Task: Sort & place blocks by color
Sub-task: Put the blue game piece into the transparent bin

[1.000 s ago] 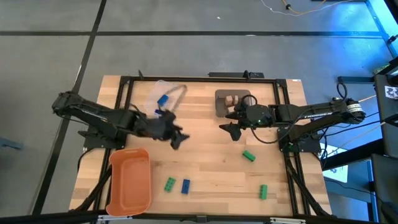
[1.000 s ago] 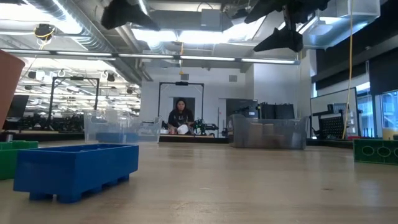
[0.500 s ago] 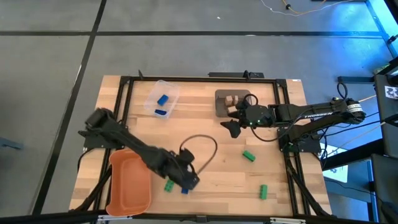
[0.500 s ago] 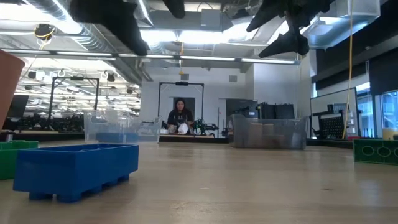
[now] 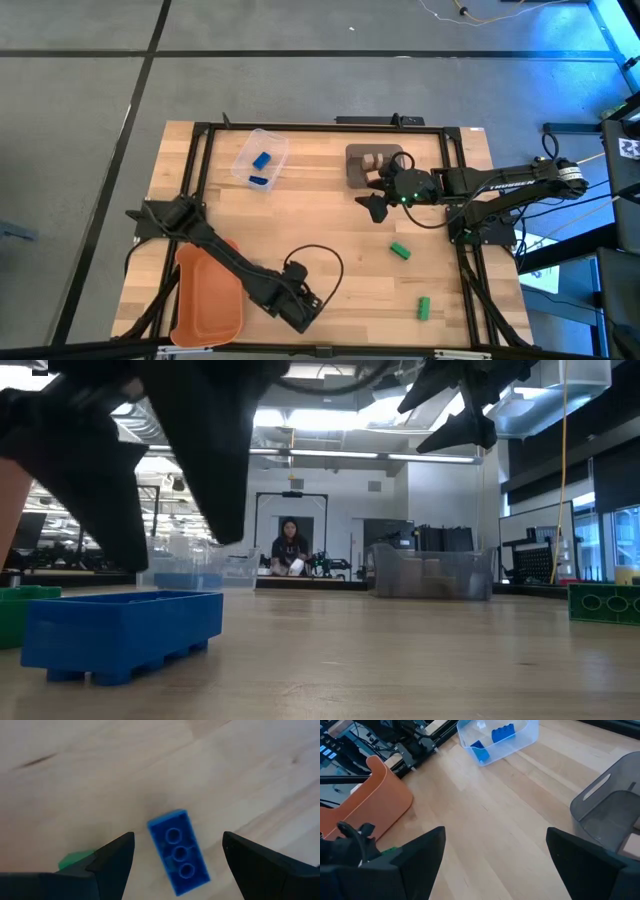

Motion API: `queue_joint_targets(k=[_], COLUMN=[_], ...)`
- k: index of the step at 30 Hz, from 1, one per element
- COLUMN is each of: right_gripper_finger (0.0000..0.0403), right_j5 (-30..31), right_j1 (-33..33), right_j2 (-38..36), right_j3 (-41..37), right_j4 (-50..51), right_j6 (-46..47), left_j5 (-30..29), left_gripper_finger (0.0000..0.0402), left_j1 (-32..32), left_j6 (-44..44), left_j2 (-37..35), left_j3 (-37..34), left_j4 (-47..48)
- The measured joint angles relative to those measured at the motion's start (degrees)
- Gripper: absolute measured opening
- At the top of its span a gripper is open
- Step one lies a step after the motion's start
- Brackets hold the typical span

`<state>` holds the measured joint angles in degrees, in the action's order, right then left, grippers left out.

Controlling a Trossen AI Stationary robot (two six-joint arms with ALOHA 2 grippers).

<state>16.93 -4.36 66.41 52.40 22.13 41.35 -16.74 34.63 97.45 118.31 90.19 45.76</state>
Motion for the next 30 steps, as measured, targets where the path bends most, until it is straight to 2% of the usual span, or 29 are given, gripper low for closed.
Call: queue_joint_targets(k=[4, 13, 17, 22, 23, 26, 30], right_gripper_finger=[0.0345, 0.0345, 0.0345, 0.0345, 0.0345, 0.0345, 0.0345], right_j5=[0.02, 0.09, 0.09, 1.46, 1.49, 1.60, 1.60], right_j1=[0.00, 0.00, 0.00, 0.07, 0.07, 0.07, 0.07], right_j2=[0.00, 0.00, 0.00, 0.00, 0.00, 0.00, 0.00], right_j3=[0.00, -0.02, -0.02, -0.02, -0.02, -0.02, -0.05], right_j4=[0.03, 0.11, 0.11, 0.11, 0.11, 0.11, 0.21], right_j6=[-1.16, -1.33, -1.34, -1.53, -1.53, -1.53, -1.49], left_j5=[2.57, 3.82, 3.77, 3.75, 3.64, 1.25, -5.31], left_gripper_finger=[0.0294, 0.0289, 0.0246, 0.0126, 0.0114, 0.0114, 0.0114], left_j1=[0.02, 0.36, 0.34, 0.31, 0.28, 0.28, -0.36], left_j6=[1.10, 1.42, 0.96, -1.96, -3.28, -8.80, -14.59], left_j2=[1.69, 4.34, 4.26, 4.02, 3.88, 2.89, -3.06], left_j3=[0.07, 0.04, 0.04, 0.04, 0.04, -0.06, -0.03], left_j4=[-1.27, -3.04, -2.92, -2.95, -2.95, -1.54, 8.16])
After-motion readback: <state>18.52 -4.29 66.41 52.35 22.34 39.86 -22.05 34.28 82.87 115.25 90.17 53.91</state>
